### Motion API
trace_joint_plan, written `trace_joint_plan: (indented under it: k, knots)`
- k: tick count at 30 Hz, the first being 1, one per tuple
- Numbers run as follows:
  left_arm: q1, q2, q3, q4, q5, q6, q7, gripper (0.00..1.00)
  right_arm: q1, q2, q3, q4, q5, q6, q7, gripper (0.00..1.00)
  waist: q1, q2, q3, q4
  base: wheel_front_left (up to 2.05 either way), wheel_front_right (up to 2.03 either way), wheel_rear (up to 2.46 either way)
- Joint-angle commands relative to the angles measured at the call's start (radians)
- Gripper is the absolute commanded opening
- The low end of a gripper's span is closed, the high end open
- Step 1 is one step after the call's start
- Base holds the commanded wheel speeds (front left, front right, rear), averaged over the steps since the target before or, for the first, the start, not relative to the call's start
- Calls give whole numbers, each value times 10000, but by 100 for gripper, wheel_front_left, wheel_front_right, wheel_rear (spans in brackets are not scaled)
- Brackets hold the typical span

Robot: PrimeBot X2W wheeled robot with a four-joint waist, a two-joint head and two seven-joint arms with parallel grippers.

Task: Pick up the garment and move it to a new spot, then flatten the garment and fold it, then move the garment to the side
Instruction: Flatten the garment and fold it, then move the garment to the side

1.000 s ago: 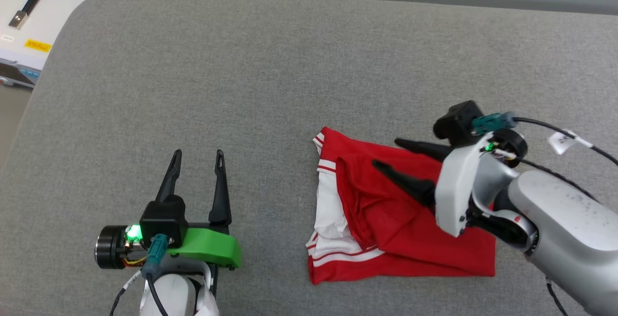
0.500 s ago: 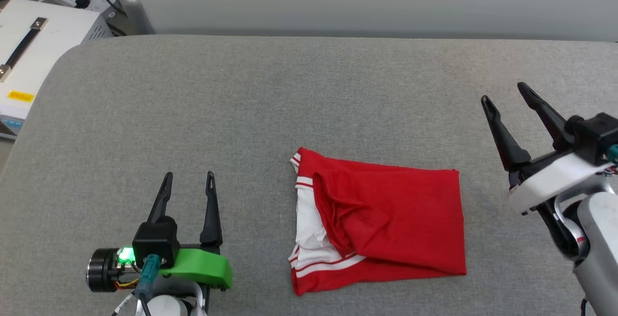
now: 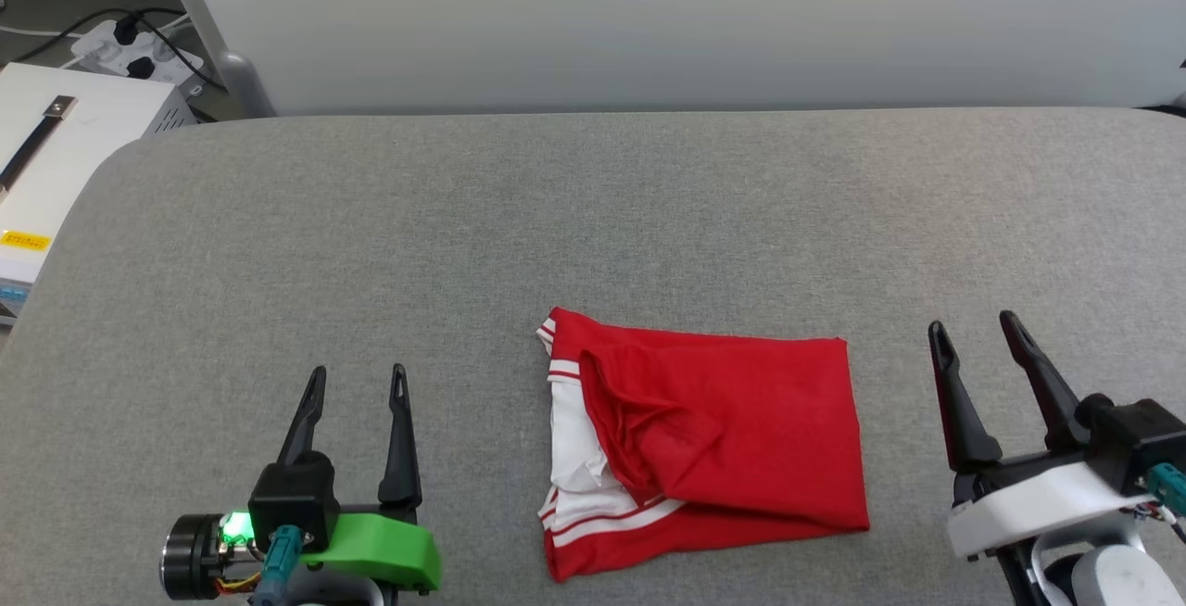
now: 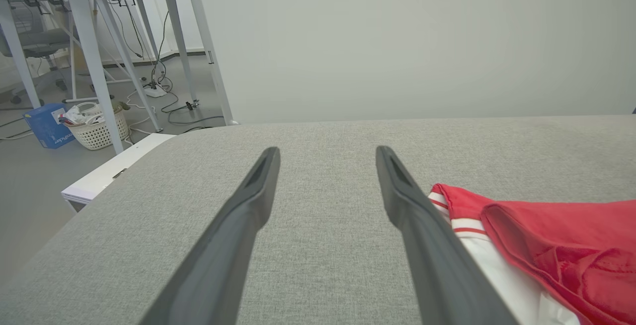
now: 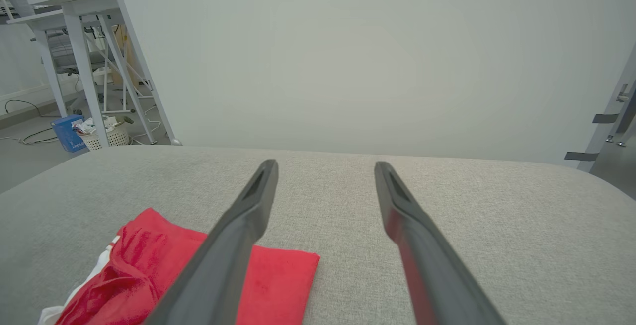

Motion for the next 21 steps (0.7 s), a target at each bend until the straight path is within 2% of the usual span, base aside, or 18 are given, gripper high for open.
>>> trace_joint_plan:
  k: [1, 5, 13, 17, 21]
  knots:
    - [191, 12, 2, -37, -13, -49, -57, 100, 293, 96, -36, -121, -111, -6, -56, 100, 0, 0, -39, 15, 0, 0, 0]
    - [291, 9, 11, -32, 1, -55, -57, 100, 915, 407, -201, -233, -300, -6, -57, 100, 0, 0, -106, 59, 0, 0, 0]
    - [302, 8, 24, 38, 20, -73, -57, 100, 1083, 408, -267, -283, -512, -6, -58, 100, 0, 0, -119, 103, 0, 0, 0]
    - [270, 4, 26, 62, 13, -82, -57, 100, 876, 249, -278, -382, -640, -6, -58, 100, 0, 0, -113, 150, 0, 0, 0]
    - [202, 1, 41, 67, 9, -90, -57, 100, 182, -262, -226, -528, -691, -6, -58, 100, 0, 0, -32, 201, 0, 0, 0]
